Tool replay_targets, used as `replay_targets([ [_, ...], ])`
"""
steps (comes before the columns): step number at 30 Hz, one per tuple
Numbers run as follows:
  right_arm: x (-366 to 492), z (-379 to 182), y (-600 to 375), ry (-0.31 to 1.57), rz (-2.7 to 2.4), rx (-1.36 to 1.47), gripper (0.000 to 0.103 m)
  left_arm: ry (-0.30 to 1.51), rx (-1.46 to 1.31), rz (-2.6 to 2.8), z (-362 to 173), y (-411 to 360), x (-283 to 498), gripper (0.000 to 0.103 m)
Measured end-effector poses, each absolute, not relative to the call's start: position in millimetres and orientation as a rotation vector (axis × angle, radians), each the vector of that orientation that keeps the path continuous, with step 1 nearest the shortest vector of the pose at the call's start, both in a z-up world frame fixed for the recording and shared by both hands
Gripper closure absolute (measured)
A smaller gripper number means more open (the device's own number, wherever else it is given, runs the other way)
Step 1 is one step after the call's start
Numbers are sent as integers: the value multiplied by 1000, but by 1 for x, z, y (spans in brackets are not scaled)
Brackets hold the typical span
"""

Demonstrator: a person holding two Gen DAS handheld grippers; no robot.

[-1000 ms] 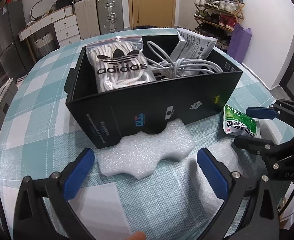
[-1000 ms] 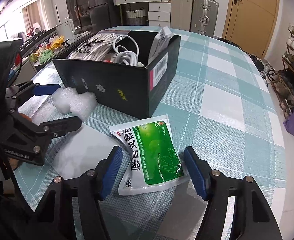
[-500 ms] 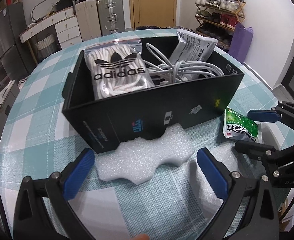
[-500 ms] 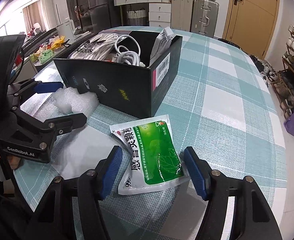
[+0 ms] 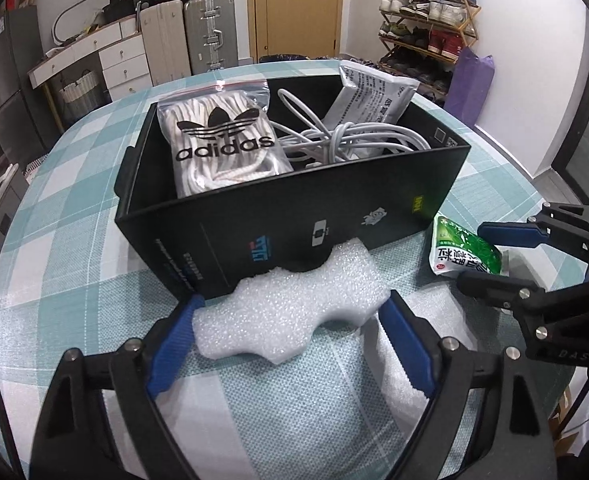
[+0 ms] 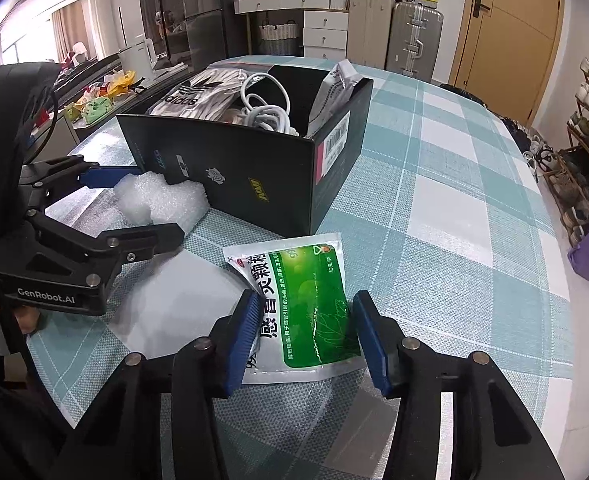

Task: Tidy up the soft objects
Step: 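Grasp the white foam piece with the left tool while the right tool grasps the green packet, then carry the foam with the left tool while the right tool carries the packet to the box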

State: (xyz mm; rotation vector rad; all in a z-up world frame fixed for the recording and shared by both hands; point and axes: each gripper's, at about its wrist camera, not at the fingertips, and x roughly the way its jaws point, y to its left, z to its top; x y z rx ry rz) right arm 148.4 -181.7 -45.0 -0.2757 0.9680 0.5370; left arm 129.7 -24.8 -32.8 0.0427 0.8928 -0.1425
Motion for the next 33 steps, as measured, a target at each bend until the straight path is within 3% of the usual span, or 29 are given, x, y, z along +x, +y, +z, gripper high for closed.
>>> replay_targets([
  [20,134,-34,-186,925,548,-267,77,798,28,-157,-15,-9,97,15],
  [33,115,-11,-192,843,557,-252,78,725,13,-145,7,-1,87,15],
])
